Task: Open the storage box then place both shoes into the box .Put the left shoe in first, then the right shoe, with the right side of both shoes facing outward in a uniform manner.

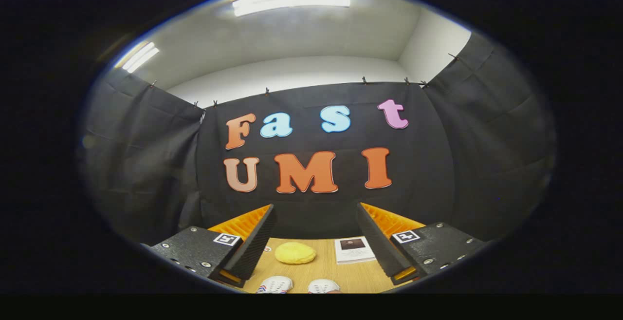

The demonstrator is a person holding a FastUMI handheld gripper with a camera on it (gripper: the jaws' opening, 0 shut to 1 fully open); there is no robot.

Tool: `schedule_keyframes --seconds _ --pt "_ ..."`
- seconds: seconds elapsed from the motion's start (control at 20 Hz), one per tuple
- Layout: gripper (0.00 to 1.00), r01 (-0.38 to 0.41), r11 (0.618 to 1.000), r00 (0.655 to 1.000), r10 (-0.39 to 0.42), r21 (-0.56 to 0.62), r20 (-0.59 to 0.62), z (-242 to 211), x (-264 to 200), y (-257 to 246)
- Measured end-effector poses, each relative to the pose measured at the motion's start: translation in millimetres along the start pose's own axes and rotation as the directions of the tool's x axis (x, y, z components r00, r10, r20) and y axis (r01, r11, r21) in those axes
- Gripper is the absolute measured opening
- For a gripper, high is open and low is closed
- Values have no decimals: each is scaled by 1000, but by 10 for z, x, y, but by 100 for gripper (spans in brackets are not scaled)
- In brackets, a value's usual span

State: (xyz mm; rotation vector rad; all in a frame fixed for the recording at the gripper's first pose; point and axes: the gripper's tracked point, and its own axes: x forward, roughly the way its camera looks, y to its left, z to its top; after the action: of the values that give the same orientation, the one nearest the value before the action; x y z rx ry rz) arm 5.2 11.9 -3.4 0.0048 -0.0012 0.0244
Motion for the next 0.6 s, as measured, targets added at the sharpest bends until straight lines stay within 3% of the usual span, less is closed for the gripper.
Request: schedule_keyframes --seconds 0.6 --pt "97 -65 998 997 66 27 -46 -233 63 212"
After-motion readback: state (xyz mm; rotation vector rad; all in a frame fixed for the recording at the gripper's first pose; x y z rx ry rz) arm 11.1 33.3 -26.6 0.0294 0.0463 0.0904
